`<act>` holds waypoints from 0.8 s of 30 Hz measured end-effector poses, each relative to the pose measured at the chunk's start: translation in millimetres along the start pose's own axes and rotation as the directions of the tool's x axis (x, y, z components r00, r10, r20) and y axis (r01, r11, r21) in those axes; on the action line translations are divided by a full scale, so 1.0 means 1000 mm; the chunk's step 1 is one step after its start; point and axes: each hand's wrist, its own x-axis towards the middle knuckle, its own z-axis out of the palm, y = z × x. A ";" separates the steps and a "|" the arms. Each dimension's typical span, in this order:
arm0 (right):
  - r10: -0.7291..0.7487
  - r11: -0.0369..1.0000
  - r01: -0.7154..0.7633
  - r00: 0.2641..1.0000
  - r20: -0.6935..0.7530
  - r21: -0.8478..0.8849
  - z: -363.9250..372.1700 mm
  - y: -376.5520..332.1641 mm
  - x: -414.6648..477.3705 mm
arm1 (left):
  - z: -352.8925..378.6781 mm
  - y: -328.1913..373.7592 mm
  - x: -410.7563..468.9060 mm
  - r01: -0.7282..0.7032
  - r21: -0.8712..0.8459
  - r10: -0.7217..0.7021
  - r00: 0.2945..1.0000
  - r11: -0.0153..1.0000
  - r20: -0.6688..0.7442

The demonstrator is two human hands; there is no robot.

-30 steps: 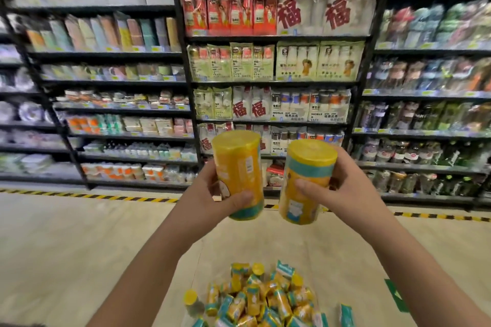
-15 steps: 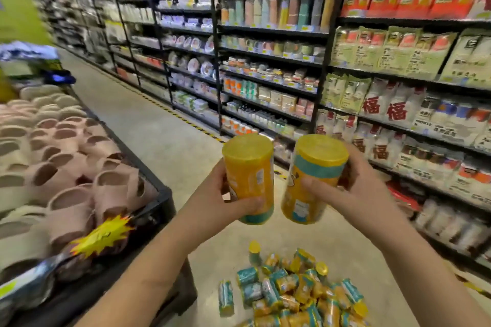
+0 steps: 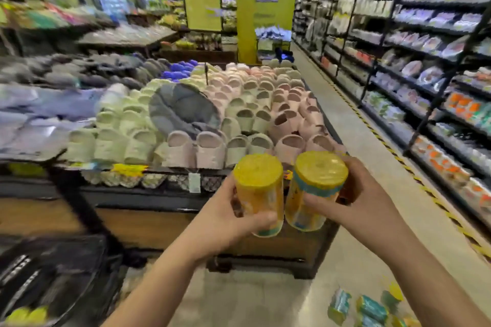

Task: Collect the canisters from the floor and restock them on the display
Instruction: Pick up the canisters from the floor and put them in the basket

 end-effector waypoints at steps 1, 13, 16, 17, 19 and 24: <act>-0.015 1.000 0.016 0.999 0.044 -0.001 0.026 -0.008 0.006 | -0.025 -0.007 -0.014 0.009 -0.002 -0.009 0.999 1.000 -0.047; -0.148 0.986 0.092 0.870 0.470 0.140 0.369 -0.120 0.034 | -0.314 -0.090 -0.201 0.190 -0.023 -0.176 0.848 0.981 -0.499; -0.187 0.974 0.078 0.804 0.565 0.212 0.438 -0.143 0.032 | -0.363 -0.106 -0.236 0.231 -0.029 -0.203 0.782 0.973 -0.590; -0.200 0.971 0.079 0.782 0.591 0.225 0.458 -0.149 0.032 | -0.377 -0.110 -0.246 0.235 -0.026 -0.201 0.766 0.972 -0.610; -0.225 0.966 0.082 0.736 0.639 0.246 0.497 -0.161 0.034 | -0.404 -0.119 -0.261 0.241 -0.040 -0.208 0.727 0.970 -0.654; -0.279 0.948 0.062 0.629 0.726 0.311 0.583 -0.179 0.054 | -0.464 -0.139 -0.276 0.263 -0.100 -0.247 0.613 0.960 -0.750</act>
